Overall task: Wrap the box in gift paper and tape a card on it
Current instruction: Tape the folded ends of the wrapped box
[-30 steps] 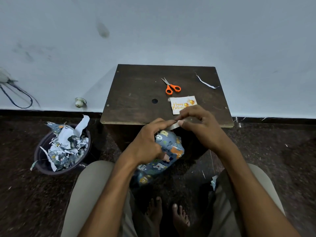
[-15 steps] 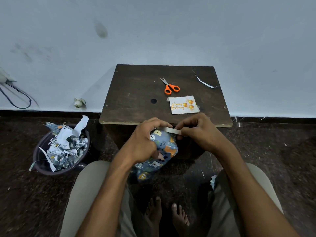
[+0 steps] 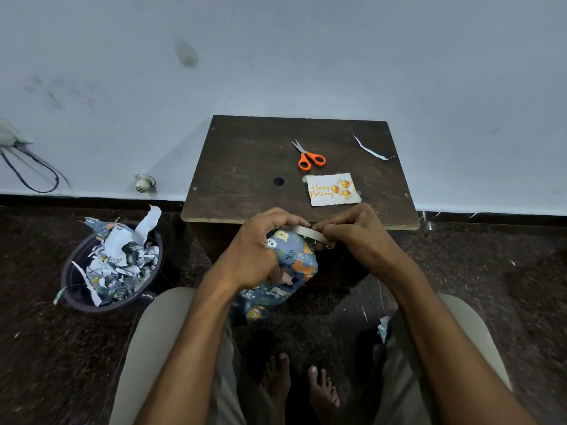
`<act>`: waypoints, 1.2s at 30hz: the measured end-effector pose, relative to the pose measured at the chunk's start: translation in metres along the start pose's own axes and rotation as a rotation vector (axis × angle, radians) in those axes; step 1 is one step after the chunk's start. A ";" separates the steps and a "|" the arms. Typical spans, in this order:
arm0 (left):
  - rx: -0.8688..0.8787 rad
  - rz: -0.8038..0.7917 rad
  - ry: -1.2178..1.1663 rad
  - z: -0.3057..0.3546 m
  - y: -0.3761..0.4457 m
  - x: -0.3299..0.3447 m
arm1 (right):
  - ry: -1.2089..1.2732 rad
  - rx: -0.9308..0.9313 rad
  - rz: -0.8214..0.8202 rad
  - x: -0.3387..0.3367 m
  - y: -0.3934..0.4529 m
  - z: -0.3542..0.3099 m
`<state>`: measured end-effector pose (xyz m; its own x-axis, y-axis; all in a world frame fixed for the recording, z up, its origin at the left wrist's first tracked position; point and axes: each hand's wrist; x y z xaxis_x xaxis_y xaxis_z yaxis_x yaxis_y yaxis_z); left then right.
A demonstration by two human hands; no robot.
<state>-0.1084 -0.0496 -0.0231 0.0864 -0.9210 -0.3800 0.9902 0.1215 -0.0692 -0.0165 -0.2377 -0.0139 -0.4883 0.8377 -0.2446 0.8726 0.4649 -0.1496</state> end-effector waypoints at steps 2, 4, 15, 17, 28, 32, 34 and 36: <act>0.005 0.003 0.001 0.000 0.001 0.000 | -0.021 -0.016 0.026 0.003 0.000 0.000; 0.018 0.004 -0.005 -0.001 0.001 0.000 | -0.022 -0.035 0.032 0.005 0.001 0.001; 0.069 0.038 -0.105 -0.006 -0.001 -0.008 | 0.291 -0.042 -0.120 0.007 0.000 0.002; 0.070 0.032 -0.131 -0.005 0.000 -0.008 | 0.276 -0.067 -0.093 0.007 -0.001 0.002; 0.067 0.029 -0.181 -0.001 -0.001 -0.008 | 0.230 -0.104 0.014 0.015 -0.004 -0.002; 0.074 0.033 -0.184 0.000 -0.002 -0.008 | 0.318 -0.065 0.038 0.017 -0.002 0.000; 0.070 0.026 -0.197 0.000 -0.002 -0.008 | 0.341 -0.053 0.045 0.018 -0.002 0.000; 0.068 0.023 -0.211 0.000 -0.002 -0.008 | 0.343 -0.053 0.051 0.018 -0.001 0.002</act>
<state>-0.1113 -0.0429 -0.0198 0.1231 -0.9761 -0.1791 0.9922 0.1247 0.0026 -0.0262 -0.2232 -0.0197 -0.4194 0.9036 0.0870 0.8996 0.4265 -0.0935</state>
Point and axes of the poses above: each hand's wrist, its own y-axis towards the middle knuckle, its own x-axis out of the palm, z = x × y, and after that the axes turned 6 degrees about z, right-handed
